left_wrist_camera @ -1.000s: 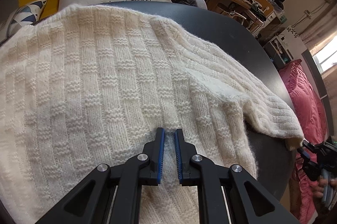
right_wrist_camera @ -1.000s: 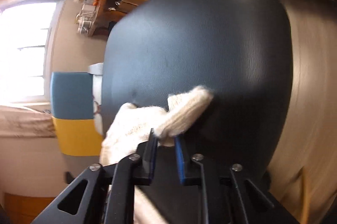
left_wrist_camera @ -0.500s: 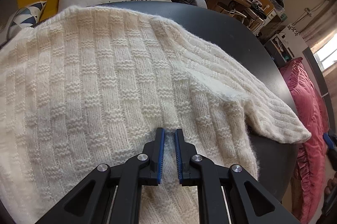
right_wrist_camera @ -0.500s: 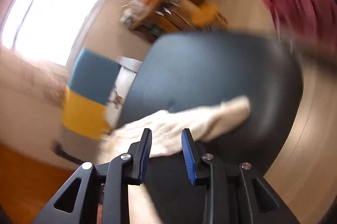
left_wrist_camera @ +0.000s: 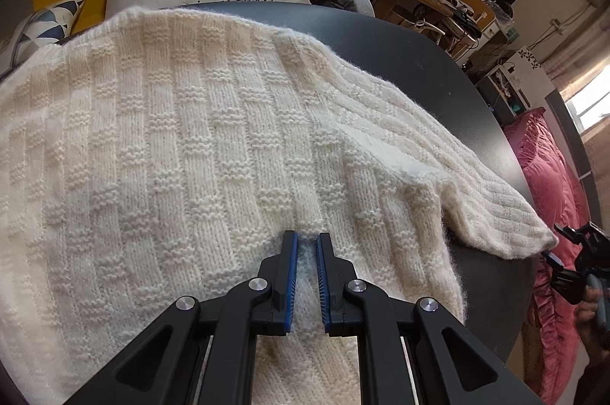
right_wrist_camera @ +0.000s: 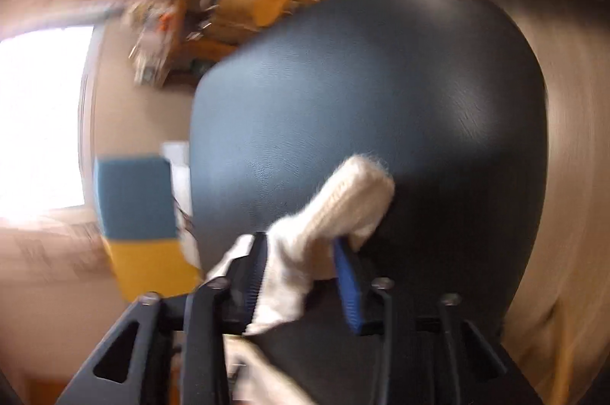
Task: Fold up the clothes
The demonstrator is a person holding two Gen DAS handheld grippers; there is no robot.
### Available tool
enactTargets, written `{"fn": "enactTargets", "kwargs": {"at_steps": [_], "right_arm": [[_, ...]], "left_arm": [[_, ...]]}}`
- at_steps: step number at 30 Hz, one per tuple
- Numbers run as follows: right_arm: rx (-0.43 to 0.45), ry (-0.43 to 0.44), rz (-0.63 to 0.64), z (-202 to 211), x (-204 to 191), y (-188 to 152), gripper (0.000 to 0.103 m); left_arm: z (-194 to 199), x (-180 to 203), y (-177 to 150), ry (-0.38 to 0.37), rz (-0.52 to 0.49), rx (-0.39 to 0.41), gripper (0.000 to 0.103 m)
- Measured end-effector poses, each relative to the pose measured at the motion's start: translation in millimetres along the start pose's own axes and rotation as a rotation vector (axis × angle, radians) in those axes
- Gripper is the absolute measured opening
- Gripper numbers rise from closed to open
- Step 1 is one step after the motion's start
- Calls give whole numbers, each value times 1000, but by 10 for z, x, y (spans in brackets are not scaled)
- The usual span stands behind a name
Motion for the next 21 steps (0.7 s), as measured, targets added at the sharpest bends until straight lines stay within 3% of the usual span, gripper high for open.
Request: {"fn": "enactTargets", "kwargs": {"at_steps": [1,2,5,10,13,18,21], "right_arm": [[17,-22,34,-18,-28,2,9],[13,-29,47,-50,-56,2,6],[76,-47,207,100,-361,53,5],[322,64,581,888,-1029,-130,3],[264,6,628,741,-879,-288,3],[153,-90,496,440,-292,-330,5],[132,-155,573,394,-313,-305,5]], "left_arm": [[17,-21,-17,-5,4,1,11],[29,-35,-25,-6,4,3,11],[71,-76,-59,-10,1,9,11],[153,-135,-142,-17,-10,13,11],[167,-138,-146,-15,-8,10,11],[192,-106,-150,-1,-19,2,11],[196,-84,-153,13,-29,-9,11]]}}
Point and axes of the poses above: each gripper's, at about its wrist camera, not at the fingertips, and z roughly against the way its jaws point, x to its right, y to its top, the point moved 2 cm from there along -z, roughly the way its jaws point, and after that the axes turned 9 degrees about x, right-handed, at the moved point
